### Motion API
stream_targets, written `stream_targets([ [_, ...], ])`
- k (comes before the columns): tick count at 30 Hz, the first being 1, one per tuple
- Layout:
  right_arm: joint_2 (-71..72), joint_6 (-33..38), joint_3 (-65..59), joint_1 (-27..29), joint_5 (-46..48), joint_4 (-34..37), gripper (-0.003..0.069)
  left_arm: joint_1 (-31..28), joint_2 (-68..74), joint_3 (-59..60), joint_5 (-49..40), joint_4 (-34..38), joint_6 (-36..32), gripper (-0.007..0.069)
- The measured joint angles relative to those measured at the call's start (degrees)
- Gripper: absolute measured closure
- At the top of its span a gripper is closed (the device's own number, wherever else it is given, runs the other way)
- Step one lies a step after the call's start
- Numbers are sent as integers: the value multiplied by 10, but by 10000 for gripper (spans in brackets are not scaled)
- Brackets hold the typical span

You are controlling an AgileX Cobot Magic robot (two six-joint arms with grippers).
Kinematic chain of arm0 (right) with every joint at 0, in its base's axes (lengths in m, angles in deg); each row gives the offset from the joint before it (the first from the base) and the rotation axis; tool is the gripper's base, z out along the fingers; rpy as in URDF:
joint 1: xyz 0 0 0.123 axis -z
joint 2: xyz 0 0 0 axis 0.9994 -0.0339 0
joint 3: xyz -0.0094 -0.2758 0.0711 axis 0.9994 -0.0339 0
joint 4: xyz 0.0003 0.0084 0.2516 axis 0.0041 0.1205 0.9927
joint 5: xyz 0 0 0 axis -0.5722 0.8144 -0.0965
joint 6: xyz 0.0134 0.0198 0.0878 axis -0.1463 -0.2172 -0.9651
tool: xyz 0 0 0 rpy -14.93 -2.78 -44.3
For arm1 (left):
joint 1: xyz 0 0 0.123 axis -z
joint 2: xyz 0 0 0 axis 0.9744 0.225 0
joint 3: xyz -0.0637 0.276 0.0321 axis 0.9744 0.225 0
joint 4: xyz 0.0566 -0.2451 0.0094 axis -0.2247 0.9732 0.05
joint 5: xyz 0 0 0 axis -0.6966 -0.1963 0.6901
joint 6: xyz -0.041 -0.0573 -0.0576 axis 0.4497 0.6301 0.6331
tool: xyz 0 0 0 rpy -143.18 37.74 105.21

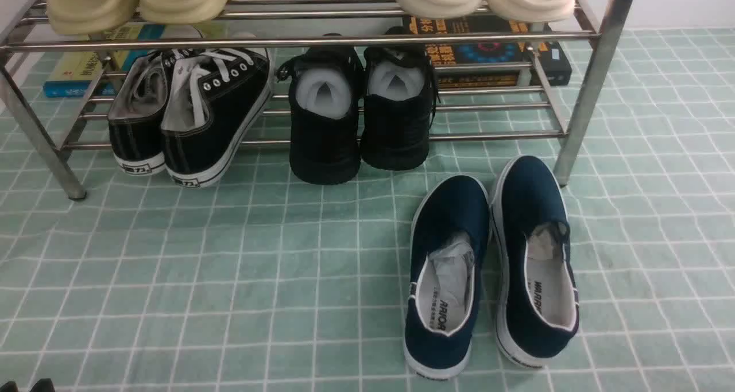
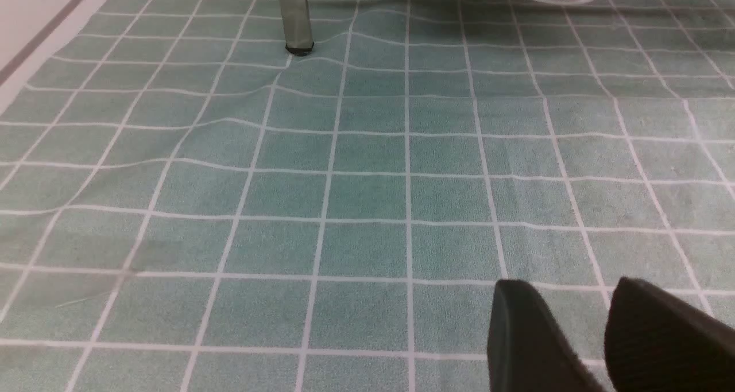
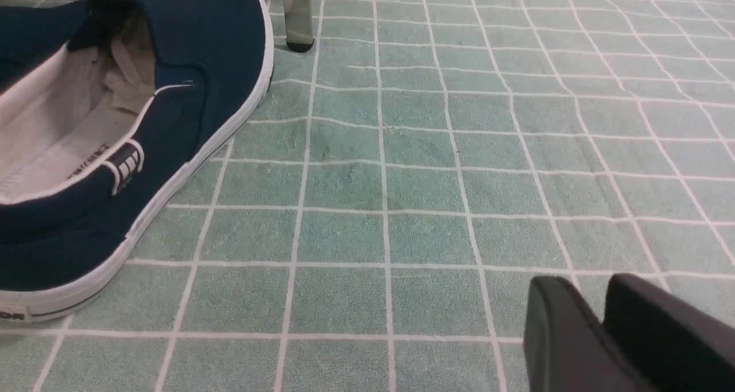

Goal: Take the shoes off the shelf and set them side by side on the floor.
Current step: 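Grasp the leftmost shoe on the bottom shelf of the shoe rack with the left gripper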

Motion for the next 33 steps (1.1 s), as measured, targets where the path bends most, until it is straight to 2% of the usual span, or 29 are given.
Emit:
stream_targets([
  [23, 0, 1, 0, 0, 0, 0, 485, 0, 0, 0, 0, 6, 6, 383],
  [25, 0, 1, 0, 0, 0, 0, 484, 0, 0, 0, 1, 44, 33, 383],
  [26, 0, 1, 0, 0, 0, 0, 484, 0, 0, 0, 1, 108, 86, 383],
  [27, 0, 1, 0, 0, 0, 0, 484, 0, 0, 0, 1, 117, 86, 383],
  [29, 0, 1, 0, 0, 0, 0, 483, 0, 0, 1, 1, 272, 202, 383],
  [33, 0, 2, 0, 0, 0, 0, 473, 0, 0, 3, 12, 423, 315, 383],
])
